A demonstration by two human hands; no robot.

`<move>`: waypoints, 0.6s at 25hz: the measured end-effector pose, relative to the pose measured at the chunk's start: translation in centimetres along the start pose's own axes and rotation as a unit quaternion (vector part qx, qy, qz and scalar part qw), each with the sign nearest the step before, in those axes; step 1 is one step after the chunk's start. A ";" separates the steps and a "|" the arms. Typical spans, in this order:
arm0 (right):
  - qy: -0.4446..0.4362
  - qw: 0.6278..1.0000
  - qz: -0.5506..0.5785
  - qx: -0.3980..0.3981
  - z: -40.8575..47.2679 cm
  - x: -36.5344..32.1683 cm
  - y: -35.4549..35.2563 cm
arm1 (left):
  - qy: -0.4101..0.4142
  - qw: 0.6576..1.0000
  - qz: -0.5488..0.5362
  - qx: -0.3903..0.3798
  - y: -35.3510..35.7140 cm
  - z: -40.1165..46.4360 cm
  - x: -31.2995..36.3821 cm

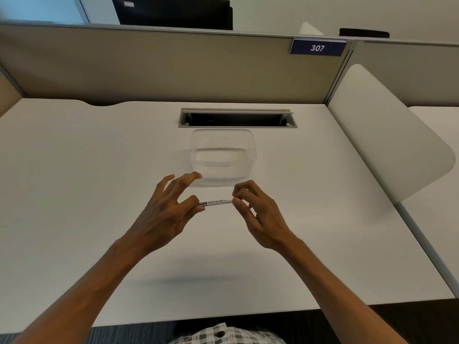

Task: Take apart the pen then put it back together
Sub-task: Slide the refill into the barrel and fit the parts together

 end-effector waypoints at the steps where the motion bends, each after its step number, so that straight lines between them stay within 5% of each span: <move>1: 0.001 1.000 0.006 -0.007 0.0 0.0 0.2 | -0.002 1.000 -0.003 0.002 -0.1 -0.1 -0.1; 15: 0.052 0.986 0.149 -0.060 1.1 -0.2 0.4 | -0.009 1.000 -0.023 0.013 0.4 0.2 -0.3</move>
Point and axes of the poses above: each hand's wrist, its own z-axis towards the middle knuckle, its own y-axis out of the palm, x = y × z, the point moved 9 cm from there along z, towards the middle knuckle, and after that the axes turned 11 degrees about -z, right-handed, at the moved point
